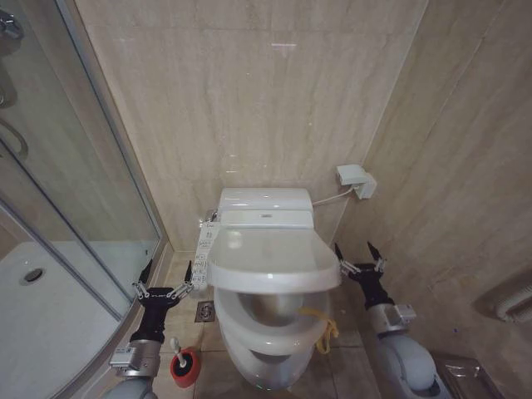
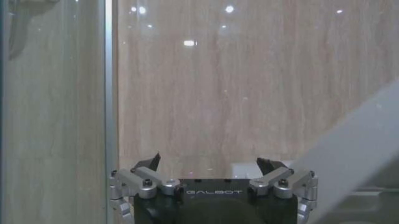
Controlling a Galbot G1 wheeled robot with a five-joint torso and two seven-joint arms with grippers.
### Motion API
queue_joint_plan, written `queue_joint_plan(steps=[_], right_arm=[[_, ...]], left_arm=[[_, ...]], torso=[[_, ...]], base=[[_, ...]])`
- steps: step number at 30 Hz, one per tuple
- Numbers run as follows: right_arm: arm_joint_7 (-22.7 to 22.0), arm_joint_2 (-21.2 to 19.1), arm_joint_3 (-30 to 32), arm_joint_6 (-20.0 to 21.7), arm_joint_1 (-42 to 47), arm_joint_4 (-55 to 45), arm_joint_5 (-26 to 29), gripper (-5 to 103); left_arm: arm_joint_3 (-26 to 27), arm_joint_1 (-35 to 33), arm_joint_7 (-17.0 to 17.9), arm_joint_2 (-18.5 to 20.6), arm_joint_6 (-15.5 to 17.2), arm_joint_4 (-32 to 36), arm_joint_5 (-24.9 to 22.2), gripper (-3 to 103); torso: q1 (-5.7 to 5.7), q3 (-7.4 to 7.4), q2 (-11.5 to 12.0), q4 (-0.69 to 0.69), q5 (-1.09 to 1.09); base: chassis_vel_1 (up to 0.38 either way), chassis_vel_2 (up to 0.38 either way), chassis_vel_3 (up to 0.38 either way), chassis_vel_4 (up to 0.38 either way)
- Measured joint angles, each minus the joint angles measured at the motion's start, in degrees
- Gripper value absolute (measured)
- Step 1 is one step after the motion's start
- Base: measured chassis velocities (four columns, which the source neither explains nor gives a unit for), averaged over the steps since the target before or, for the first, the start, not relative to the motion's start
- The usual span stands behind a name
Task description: Open the toilet lid, clean the toilet bowl with a toilet brush, close the toilet lid, and flush.
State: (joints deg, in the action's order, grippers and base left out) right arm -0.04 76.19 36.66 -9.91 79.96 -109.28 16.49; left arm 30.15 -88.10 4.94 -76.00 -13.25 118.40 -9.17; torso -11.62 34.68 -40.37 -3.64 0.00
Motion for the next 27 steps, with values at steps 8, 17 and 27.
queue_joint_plan(steps=[8,17,27], right_arm=[[-0.4,3.2,3.6,1.8,1.5,-0.9,-0.2,100],[-0.4,4.3,4.3,2.9,3.1,-4.3,-0.5,100],[0.2,5.0,4.3,2.9,4.4,-5.8,-0.6,100]], left_arm=[[0.0,0.0,0.0,0.0,0.0,0.0,0.0,100],[0.0,0.0,0.0,0.0,0.0,0.0,0.0,100],[0.0,0.0,0.0,0.0,0.0,0.0,0.0,100]], torso=[[0.0,0.0,0.0,-0.02,0.0],[-0.01,0.01,0.0,-0.03,0.0],[-0.01,0.0,0.0,-0.04,0.0]], base=[[0.0,0.0,0.0,0.0],[0.0,0.0,0.0,0.0],[0.0,0.0,0.0,0.0]])
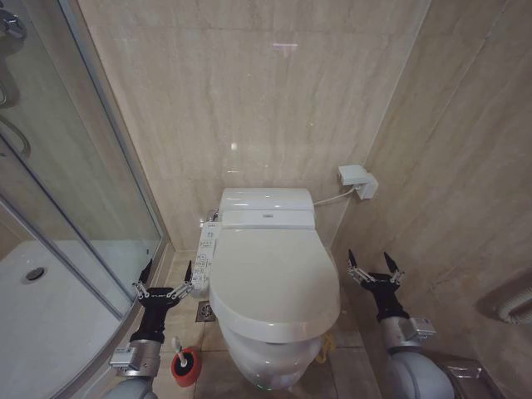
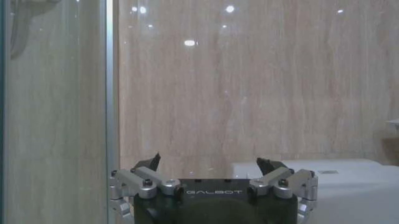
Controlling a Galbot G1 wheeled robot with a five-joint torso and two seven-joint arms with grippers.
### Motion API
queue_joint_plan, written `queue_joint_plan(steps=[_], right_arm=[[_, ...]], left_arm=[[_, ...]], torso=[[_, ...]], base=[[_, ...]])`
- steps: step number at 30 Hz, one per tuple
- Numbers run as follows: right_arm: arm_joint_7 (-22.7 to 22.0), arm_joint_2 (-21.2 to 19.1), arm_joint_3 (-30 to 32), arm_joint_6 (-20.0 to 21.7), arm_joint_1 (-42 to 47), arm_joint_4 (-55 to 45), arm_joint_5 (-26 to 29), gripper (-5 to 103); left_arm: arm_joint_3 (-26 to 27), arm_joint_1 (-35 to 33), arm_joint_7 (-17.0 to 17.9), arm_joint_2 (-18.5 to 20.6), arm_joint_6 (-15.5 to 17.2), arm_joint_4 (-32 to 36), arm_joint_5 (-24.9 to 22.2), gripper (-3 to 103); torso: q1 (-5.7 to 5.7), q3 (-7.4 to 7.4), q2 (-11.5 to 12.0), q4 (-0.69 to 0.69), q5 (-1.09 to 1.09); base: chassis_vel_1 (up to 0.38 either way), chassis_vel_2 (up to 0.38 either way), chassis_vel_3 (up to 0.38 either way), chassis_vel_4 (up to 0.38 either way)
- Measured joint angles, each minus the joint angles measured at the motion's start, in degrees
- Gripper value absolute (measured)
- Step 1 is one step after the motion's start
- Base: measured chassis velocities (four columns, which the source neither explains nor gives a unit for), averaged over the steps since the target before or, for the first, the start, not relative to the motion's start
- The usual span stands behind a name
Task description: Open the toilet lid, clean the toilet bowl with a toilet brush, close the toilet lid, and flush.
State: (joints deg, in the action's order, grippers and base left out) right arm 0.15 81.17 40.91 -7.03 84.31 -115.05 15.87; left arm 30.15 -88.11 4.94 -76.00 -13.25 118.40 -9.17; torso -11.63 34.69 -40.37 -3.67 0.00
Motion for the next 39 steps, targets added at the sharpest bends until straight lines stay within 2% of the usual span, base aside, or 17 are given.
queue_joint_plan(steps=[39], right_arm=[[0.1,0.0,0.0,0.0,0.0,0.1,0.1,100]], left_arm=[[0.0,0.0,0.0,0.0,0.0,0.0,0.0,100]], torso=[[0.0,0.0,0.0,0.0,0.01]], base=[[0.0,0.0,0.0,0.0]])
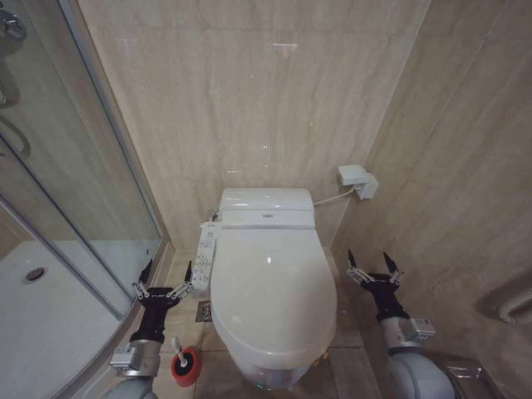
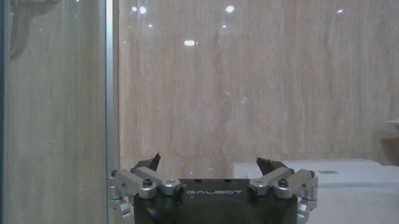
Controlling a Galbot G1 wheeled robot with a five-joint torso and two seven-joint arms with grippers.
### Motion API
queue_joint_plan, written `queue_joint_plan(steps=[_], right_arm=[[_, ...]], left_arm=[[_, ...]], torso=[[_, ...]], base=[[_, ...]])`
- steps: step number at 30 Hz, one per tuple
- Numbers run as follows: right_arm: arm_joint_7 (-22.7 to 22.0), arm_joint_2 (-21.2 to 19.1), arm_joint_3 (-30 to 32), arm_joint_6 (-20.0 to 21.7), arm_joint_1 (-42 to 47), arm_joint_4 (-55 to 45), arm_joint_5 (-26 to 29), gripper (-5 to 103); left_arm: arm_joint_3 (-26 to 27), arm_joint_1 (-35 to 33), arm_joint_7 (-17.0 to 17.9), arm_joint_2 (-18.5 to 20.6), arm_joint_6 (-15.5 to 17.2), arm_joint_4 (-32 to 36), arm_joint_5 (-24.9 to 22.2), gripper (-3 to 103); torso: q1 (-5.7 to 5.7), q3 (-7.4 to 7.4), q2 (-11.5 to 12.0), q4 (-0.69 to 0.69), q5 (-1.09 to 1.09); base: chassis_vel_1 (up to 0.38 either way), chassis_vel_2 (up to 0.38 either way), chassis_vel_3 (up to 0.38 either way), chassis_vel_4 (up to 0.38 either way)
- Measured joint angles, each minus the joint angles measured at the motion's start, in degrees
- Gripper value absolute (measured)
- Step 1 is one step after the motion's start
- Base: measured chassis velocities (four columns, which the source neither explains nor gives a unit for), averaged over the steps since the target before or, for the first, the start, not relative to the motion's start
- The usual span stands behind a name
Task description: Open the toilet lid, clean the toilet bowl with a toilet brush, close the toilet lid, and flush.
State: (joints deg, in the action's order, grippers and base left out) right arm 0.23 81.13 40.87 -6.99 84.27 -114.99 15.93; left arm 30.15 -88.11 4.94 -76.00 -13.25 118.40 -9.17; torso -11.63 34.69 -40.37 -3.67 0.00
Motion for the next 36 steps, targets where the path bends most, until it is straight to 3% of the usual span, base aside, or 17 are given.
queue_joint_plan(steps=[13,16,23,30,36], right_arm=[[0.0,0.0,0.0,0.0,0.0,0.0,0.0,100],[0.0,0.0,0.0,0.0,0.0,0.0,0.0,100],[0.0,0.0,0.0,0.0,0.0,0.0,0.1,100],[0.0,0.0,0.0,0.0,0.0,0.0,0.1,100],[0.0,0.0,0.0,0.0,0.0,0.0,0.1,100]], left_arm=[[-0.1,0.1,0.0,0.0,0.2,0.0,0.0,100],[-0.9,0.8,0.7,-0.4,3.0,0.2,0.0,100],[-4.3,3.8,4.3,-2.4,14.9,2.0,1.6,100],[-2.6,1.5,5.4,-0.7,13.5,6.5,6.0,100],[0.1,-0.2,6.3,1.0,8.2,8.3,5.8,100]], torso=[[0.0,0.0,0.0,0.0,0.0],[0.0,0.0,0.0,0.01,0.0],[-0.01,0.0,0.0,-0.03,-0.03],[0.0,0.0,0.0,0.01,0.0],[0.0,0.0,0.0,0.01,0.0]], base=[[0.0,0.0,0.0,0.0],[0.0,0.0,0.0,0.0],[0.0,0.0,0.0,0.0],[0.0,0.0,0.0,0.0],[0.0,0.0,0.0,0.0]])
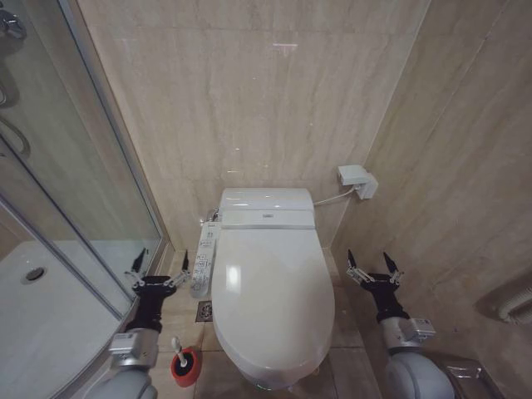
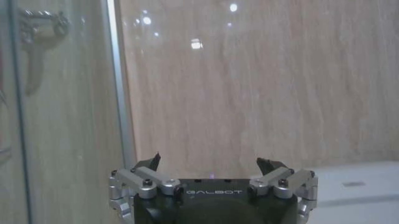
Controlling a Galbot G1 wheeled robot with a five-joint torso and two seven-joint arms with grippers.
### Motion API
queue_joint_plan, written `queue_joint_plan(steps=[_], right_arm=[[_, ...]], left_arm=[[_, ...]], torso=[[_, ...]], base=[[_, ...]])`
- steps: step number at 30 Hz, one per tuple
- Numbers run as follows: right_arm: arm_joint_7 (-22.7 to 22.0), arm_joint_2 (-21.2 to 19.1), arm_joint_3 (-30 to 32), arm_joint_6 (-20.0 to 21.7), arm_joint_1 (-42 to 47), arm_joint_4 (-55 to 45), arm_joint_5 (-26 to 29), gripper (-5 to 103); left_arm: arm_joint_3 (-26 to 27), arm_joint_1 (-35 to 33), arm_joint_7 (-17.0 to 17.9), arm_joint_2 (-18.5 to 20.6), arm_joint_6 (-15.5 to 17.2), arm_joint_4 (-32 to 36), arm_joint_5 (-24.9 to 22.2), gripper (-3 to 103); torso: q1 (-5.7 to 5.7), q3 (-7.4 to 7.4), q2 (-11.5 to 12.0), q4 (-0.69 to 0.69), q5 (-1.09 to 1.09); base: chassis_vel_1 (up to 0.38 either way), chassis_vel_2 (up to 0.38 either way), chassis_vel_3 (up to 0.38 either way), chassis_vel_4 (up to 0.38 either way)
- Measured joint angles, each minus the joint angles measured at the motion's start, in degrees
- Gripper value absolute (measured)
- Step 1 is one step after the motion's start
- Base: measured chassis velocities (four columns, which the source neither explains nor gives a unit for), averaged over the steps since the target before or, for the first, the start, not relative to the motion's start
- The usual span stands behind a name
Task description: Open the toilet lid, clean the toilet bowl with a toilet brush, close the toilet lid, and flush.
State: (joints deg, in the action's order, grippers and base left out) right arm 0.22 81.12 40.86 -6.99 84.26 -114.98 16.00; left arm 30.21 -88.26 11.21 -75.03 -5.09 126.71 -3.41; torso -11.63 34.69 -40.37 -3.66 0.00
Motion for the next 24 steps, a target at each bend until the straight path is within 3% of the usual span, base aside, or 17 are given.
queue_joint_plan(steps=[3,7,24], right_arm=[[0.0,0.0,0.0,0.0,0.0,0.0,0.0,100],[0.0,0.0,0.0,0.0,0.0,0.0,0.0,100],[0.0,0.0,0.0,0.0,0.0,0.0,0.0,100]], left_arm=[[-0.3,0.5,1.2,-0.3,-4.0,-4.5,-0.2,100],[-0.7,1.2,2.2,-1.1,-6.1,-8.1,-0.2,100],[-3.4,2.1,2.3,-3.4,-7.4,-9.9,2.1,99]], torso=[[0.0,0.0,0.0,-0.02,-0.01],[0.0,0.0,0.0,-0.02,-0.01],[0.02,-0.01,0.0,0.0,0.0]], base=[[0.0,0.0,0.0,0.0],[0.0,0.0,0.0,0.0],[-0.011,0.004,0.007,-0.003]])
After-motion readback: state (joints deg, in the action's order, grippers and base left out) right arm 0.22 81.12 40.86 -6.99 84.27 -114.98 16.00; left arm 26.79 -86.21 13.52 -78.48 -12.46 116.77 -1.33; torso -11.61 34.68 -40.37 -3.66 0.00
